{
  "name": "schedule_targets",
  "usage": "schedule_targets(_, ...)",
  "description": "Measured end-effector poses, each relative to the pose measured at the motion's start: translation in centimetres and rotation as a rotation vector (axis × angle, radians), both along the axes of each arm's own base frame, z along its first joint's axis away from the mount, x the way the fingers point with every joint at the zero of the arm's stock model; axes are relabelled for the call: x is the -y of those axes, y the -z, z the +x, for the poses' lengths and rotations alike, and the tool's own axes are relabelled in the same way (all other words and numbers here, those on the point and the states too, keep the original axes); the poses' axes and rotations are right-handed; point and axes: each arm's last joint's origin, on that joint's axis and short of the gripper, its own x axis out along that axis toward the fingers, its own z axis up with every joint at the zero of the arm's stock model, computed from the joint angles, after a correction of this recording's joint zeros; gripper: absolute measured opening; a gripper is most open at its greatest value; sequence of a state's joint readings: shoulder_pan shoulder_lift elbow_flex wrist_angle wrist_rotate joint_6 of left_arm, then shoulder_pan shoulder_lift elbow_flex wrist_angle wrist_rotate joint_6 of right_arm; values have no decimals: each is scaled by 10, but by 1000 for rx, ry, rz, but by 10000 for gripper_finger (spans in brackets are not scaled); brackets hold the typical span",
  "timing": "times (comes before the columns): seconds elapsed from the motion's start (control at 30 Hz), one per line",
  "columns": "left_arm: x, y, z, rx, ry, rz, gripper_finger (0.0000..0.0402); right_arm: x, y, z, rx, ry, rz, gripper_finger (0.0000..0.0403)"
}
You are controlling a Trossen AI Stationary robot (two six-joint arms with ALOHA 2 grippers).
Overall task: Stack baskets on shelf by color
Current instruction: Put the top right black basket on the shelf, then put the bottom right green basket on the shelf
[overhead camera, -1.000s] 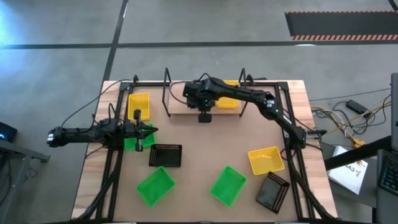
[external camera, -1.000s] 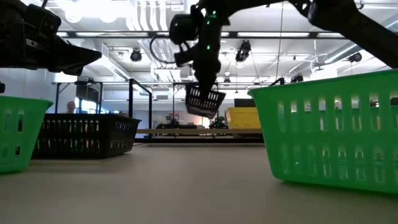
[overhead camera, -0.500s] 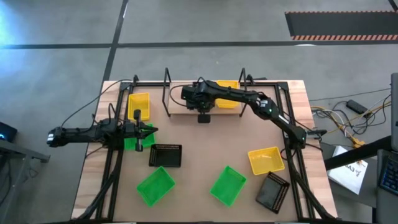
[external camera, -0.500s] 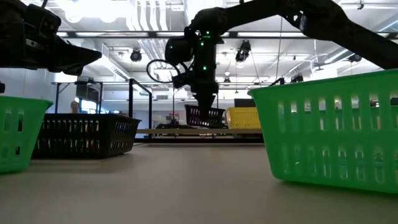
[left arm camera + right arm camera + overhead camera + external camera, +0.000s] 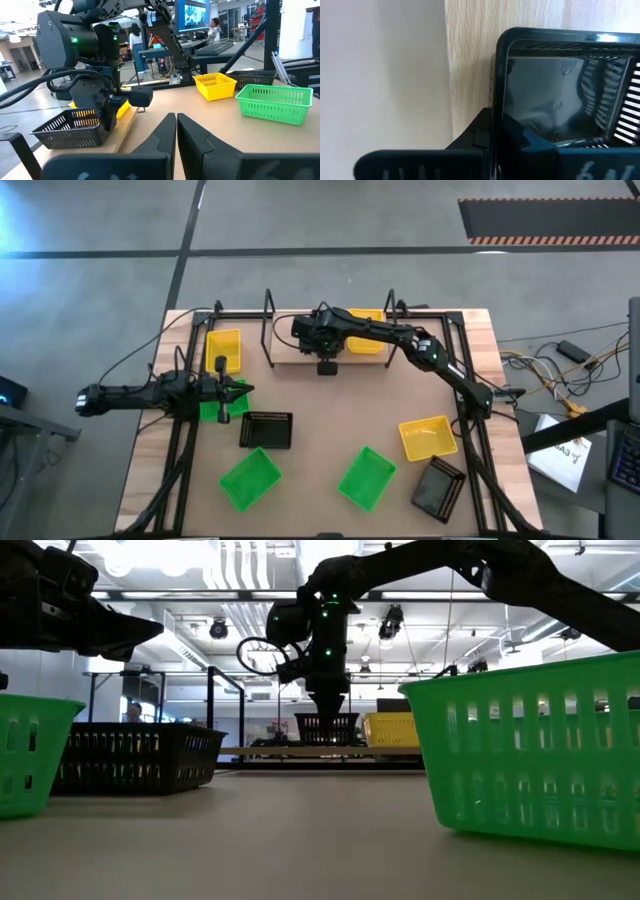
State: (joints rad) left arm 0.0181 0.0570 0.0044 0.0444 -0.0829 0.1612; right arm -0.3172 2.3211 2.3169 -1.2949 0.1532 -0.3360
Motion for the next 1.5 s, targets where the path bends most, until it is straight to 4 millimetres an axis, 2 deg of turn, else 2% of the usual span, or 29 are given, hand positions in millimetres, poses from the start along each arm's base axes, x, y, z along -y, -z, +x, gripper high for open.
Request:
schedule_targets(0.17, 0, 0, 0, 0, 0, 0, 0, 2, 0, 0, -22, 10, -73, 30)
schedule_targets(0.4, 0, 0, 0, 0, 0, 0, 0, 1, -4, -2, -12, 57, -73, 87)
schedule_targets(0.5, 0, 0, 0, 0, 0, 0, 0, -8, -16, -4, 20, 128, -59, 104)
schedule_targets(0.63, 0, 0, 0, 0, 0, 0, 0, -26, -43, -8, 106, 191, -31, 113)
schedule_targets(0.8, 0, 0, 0, 1, 0, 0, 0, -59, -73, -14, 194, 218, -19, 109)
schedule_targets(0.93, 0, 0, 0, 1, 0, 0, 0, -94, -84, -20, 226, 173, -8, 100)
schedule_targets(1.17, 0, 0, 0, 0, 0, 0, 0, -163, -87, -50, 262, 166, 80, 78)
schedule_targets(1.37, 0, 0, 0, 0, 0, 0, 0, -222, -79, -81, 241, 246, 386, 66)
schedule_targets(1.5, 0, 0, 0, 0, 0, 0, 0, -260, -72, -92, 235, 335, 548, 70)
